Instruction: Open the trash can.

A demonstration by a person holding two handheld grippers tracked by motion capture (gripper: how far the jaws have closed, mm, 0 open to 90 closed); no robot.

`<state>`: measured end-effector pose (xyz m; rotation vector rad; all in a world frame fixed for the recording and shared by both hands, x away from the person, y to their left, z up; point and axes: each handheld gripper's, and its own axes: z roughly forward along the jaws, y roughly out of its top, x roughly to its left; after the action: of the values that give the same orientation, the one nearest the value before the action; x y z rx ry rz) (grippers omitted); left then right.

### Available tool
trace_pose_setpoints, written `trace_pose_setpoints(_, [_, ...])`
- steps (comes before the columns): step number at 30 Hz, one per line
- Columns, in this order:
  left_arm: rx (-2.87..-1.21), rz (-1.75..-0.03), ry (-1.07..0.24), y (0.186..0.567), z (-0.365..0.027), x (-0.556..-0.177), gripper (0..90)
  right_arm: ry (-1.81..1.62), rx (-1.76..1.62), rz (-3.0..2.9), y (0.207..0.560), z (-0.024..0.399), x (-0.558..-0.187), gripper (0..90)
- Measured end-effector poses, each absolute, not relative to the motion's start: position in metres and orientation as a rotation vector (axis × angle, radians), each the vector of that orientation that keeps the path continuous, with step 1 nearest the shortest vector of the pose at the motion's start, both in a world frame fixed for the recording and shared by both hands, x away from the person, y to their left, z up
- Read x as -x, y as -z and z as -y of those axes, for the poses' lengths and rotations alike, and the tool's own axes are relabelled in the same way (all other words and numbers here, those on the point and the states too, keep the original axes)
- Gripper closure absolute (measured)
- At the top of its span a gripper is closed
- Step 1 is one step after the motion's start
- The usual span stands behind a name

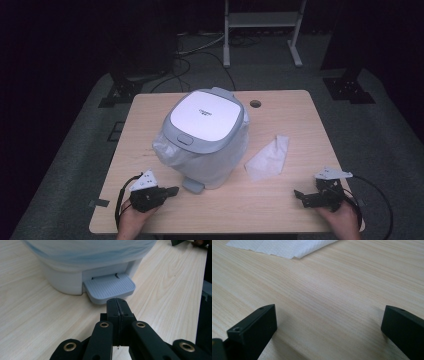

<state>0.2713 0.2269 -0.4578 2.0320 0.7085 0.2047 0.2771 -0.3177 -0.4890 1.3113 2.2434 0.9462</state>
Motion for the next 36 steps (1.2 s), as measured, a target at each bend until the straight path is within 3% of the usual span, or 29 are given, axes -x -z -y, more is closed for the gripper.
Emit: trace_pose_setpoints(36, [-1.994, -0.745, -0.227, 0.467, -0.186, -0.291, 90.0, -0.946, -1.311, -2.243, 0.489, 0.318, -0.277, 0.0])
